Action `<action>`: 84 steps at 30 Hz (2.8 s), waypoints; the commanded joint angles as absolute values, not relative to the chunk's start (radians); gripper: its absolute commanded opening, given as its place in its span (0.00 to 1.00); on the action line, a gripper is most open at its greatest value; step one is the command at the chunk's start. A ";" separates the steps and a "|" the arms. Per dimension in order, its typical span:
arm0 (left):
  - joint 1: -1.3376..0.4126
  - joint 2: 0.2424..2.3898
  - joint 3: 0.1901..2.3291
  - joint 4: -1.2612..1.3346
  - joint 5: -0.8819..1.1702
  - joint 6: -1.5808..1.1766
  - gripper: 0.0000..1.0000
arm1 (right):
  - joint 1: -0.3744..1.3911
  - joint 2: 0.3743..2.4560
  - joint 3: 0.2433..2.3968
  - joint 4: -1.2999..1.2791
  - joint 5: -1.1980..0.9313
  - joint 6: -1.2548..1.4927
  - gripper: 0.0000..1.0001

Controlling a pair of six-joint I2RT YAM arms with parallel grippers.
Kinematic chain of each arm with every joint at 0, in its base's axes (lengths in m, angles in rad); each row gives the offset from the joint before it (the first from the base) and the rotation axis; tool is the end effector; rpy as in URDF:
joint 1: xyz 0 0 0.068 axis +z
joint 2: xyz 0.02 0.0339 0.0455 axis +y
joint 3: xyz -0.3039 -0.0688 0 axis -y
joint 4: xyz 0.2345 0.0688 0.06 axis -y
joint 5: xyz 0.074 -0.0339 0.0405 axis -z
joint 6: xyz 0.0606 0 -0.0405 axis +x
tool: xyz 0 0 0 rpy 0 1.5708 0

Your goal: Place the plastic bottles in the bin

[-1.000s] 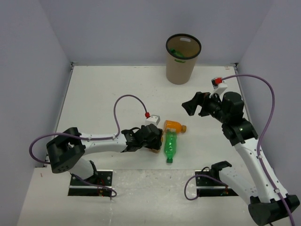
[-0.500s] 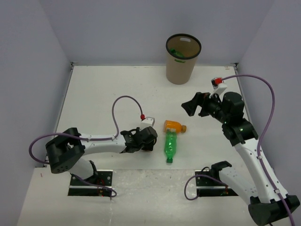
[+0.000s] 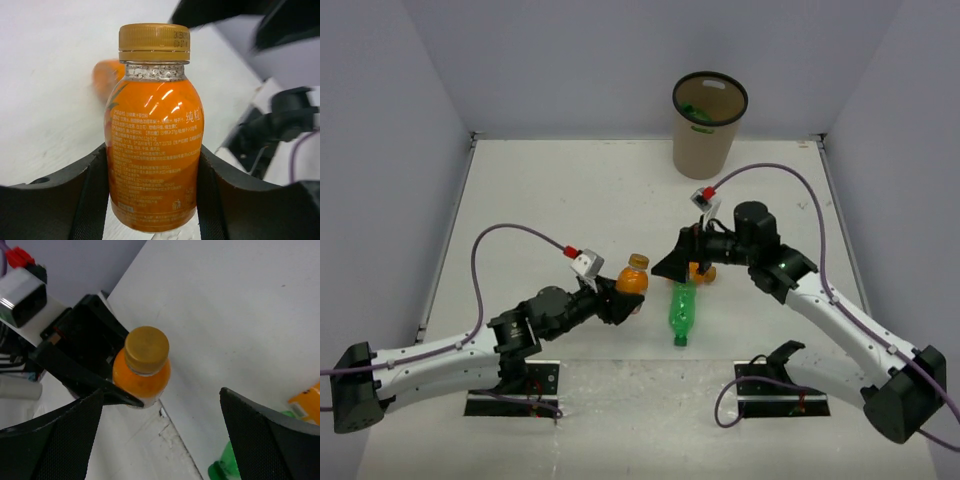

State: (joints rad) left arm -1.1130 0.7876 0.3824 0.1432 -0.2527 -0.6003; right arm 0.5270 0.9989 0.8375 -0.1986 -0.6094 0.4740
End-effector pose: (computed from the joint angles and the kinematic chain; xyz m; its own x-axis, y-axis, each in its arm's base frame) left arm 0.0900 -0.1484 0.2572 -0.5248 -0.1724 -0.8336 0.5640 0.6631 -0.4922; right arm 0.1661 0.1368 0.3470 -0.6705 0.0429 -0.7407 -0.6399 0.4718 0.6066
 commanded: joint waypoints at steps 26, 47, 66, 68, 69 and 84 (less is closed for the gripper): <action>-1.117 0.649 0.264 0.469 0.057 -0.391 0.02 | 0.802 1.028 0.899 -0.112 -0.626 0.486 0.00; -1.118 0.606 0.784 -0.526 -0.489 -0.641 1.00 | 0.336 1.506 1.654 -0.167 0.305 0.339 0.00; -1.117 0.811 0.751 -0.488 -0.439 -0.652 1.00 | 0.224 2.106 2.418 -0.379 0.153 0.209 0.99; -1.130 0.939 0.785 -0.460 -0.404 -0.676 1.00 | 0.233 1.952 2.317 -0.383 0.204 0.233 0.99; -1.150 0.984 0.828 -0.456 -0.406 -0.693 1.00 | 0.245 1.880 2.163 -0.376 0.251 0.242 0.99; -1.419 1.824 1.322 -0.638 -0.790 -1.175 1.00 | 0.253 0.847 0.982 -0.343 0.077 0.411 0.99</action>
State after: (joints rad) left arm -1.4025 1.7107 1.2388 -0.5560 -0.6815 -1.0412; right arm 0.2550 0.8215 1.0718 -0.2371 0.0864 0.3889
